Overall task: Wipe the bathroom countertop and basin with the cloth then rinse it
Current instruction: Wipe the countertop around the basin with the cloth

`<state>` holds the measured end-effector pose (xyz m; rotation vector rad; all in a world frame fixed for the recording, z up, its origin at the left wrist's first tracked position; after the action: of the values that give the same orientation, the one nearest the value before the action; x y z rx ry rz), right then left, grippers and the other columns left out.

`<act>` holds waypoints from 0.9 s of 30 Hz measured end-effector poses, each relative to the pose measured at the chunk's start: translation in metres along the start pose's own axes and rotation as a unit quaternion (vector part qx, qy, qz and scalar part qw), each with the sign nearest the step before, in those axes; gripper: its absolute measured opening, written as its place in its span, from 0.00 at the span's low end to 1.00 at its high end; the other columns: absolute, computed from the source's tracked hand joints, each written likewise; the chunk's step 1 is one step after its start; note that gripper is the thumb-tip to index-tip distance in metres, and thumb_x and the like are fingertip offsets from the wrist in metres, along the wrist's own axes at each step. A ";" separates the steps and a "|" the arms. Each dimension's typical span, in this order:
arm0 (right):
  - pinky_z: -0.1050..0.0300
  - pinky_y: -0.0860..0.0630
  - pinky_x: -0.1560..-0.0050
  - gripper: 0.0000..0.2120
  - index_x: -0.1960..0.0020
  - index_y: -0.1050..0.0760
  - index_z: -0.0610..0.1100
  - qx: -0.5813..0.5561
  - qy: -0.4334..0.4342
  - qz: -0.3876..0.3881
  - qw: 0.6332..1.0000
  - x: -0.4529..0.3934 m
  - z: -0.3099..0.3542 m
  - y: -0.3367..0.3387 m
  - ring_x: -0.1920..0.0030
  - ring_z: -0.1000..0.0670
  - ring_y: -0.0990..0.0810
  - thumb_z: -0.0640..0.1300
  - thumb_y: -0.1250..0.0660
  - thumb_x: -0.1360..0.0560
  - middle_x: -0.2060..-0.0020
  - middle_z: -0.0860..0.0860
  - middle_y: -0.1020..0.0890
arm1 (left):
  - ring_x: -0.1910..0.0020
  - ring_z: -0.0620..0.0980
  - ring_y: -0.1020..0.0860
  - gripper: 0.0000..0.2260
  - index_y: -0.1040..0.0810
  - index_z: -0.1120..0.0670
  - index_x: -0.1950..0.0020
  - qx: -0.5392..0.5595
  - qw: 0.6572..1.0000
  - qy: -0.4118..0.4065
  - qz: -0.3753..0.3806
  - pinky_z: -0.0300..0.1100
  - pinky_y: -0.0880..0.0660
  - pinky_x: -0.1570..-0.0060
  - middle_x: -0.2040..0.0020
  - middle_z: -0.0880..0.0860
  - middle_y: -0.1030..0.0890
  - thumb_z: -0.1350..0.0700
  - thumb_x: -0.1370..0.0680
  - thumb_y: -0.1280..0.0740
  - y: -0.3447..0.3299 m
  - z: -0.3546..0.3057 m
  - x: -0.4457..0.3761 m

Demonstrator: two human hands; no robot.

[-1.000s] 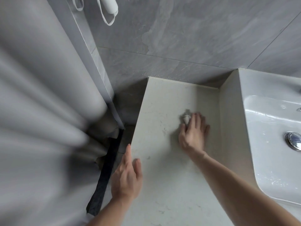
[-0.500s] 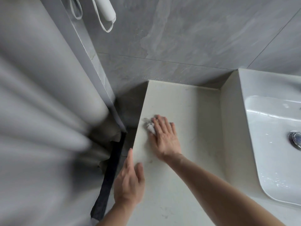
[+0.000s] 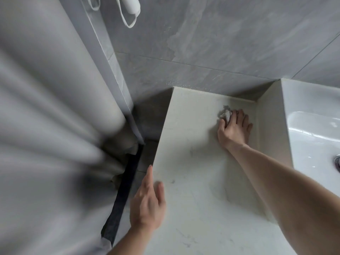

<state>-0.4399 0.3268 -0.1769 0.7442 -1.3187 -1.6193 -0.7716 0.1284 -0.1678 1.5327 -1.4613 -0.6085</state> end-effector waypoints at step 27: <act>0.40 0.43 0.23 0.31 0.26 0.35 0.33 0.021 0.065 -0.027 0.997 -0.048 -0.024 0.019 0.24 0.36 0.37 0.53 0.51 0.20 0.25 0.34 0.33 | 0.31 0.54 0.25 0.29 0.47 0.46 0.18 -0.014 1.000 0.007 0.005 0.46 0.28 0.38 0.22 0.48 0.33 0.41 0.18 0.53 0.000 -0.002 -0.002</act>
<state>-0.3942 0.3594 -0.1683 0.9023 -1.2528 -1.5622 -0.7702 0.1305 -0.1677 1.5035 -1.4435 -0.6098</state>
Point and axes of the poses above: each hand's wrist, its own x-axis away from the middle knuckle, its own y-axis out of the back of the hand, z = x × y, the point moved 7 cm from there along -x, towards the middle knuckle
